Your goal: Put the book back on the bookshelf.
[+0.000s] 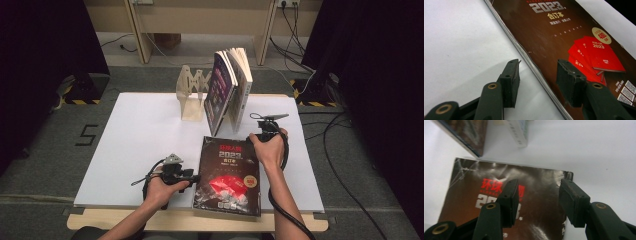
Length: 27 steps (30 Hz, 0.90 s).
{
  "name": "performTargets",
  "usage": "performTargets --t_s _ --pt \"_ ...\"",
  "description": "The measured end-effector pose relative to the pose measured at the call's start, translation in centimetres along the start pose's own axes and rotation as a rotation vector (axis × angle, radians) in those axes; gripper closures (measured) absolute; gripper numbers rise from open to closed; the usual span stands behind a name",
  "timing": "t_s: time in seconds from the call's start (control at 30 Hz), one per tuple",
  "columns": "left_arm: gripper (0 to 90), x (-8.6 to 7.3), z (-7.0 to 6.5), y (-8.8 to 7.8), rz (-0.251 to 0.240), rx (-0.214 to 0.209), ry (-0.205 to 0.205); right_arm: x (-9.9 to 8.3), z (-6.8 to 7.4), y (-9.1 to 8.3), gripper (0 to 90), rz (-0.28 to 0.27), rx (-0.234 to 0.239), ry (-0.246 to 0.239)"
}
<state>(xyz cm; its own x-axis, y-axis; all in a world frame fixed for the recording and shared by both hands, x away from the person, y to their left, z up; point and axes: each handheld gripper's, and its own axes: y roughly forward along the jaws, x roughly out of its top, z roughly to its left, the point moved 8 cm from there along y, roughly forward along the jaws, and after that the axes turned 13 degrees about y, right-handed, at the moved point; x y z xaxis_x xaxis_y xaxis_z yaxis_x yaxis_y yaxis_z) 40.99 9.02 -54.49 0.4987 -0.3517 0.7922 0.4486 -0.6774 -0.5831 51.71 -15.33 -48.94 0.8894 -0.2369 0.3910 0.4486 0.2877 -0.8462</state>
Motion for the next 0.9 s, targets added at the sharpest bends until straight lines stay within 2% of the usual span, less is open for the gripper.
performTargets --t_s 0.1,0.2,0.33,0.53,0.57,0.6,0.9 --pt "52.6 0.0 -0.1 0.1 0.001 -0.009 -0.006 0.5 -0.9 1.0 48.6 0.01 0.002 0.003" --pt "52.6 0.1 -0.2 0.1 0.001 -0.013 -0.003 0.6 -1.0 1.5 48.1 0.018 0.003 0.008" --pt "52.4 0.1 -0.2 0.2 0.002 -0.01 0.001 0.8 -1.6 2.5 48.0 0.012 -0.009 -0.016" --pt "52.2 0.1 -0.3 0.3 -0.004 -0.009 -0.002 1.4 -1.8 3.2 48.0 -0.014 -0.009 -0.055" --pt "52.2 0.1 -0.3 0.3 -0.004 -0.01 -0.004 1.4 -1.7 3.3 47.9 -0.016 -0.013 -0.044" --pt "52.2 0.1 -0.4 0.3 -0.004 -0.018 -0.005 1.5 -1.9 3.4 47.5 -0.017 -0.013 -0.066" --pt "52.5 0.1 -0.7 0.3 -0.001 -0.023 -0.006 1.6 -2.0 4.0 47.2 -0.01 -0.014 -0.059"
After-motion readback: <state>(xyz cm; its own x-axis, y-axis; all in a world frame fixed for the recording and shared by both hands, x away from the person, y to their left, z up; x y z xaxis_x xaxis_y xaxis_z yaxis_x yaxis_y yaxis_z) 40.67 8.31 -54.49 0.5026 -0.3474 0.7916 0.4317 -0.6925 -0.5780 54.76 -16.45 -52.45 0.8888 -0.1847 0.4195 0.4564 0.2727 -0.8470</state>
